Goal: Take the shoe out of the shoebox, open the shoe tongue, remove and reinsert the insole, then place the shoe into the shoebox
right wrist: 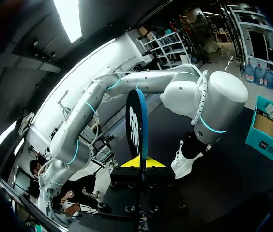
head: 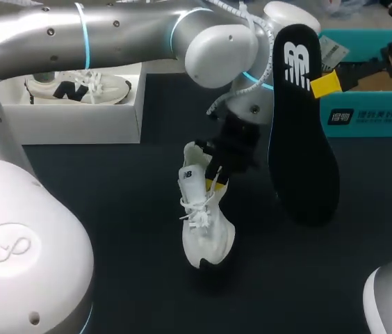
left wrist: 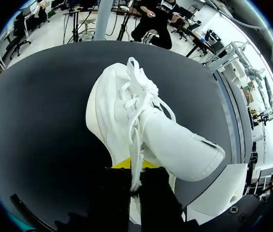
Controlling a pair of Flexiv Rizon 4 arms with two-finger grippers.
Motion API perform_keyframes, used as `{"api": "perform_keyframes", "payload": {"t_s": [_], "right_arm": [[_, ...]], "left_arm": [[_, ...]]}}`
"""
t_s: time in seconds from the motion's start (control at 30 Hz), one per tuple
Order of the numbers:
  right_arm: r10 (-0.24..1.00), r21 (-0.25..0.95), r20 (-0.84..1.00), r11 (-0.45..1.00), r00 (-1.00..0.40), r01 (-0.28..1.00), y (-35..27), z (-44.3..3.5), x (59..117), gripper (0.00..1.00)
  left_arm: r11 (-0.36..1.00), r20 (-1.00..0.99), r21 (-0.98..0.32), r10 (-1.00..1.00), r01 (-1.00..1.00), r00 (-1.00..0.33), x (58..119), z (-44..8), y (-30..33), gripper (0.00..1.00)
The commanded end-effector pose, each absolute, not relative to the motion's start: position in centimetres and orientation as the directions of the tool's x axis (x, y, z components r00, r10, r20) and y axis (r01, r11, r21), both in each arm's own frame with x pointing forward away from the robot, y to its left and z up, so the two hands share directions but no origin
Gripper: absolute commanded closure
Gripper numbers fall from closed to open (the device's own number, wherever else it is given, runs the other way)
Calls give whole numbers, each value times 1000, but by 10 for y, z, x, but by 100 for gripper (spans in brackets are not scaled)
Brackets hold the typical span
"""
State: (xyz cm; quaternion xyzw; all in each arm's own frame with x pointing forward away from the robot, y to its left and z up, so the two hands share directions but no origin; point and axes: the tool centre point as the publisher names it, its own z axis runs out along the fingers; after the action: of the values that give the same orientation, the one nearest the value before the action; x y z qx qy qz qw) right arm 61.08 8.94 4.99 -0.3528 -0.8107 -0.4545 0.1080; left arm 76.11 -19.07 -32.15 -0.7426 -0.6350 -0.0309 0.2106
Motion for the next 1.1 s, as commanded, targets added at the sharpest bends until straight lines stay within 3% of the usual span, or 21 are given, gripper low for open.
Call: {"api": "perform_keyframes", "payload": {"t_s": [0.03, 1.1], "right_arm": [[474, 658, 497, 340, -727, 672, 91, 50, 612, 100], [474, 658, 497, 340, -727, 672, 91, 50, 612, 100]], "left_arm": [[-108, 330, -287, 922, 952, 204, 759, -324, -193, 100], [-181, 319, -319, 904, 930, 286, 751, -367, -222, 100]]}}
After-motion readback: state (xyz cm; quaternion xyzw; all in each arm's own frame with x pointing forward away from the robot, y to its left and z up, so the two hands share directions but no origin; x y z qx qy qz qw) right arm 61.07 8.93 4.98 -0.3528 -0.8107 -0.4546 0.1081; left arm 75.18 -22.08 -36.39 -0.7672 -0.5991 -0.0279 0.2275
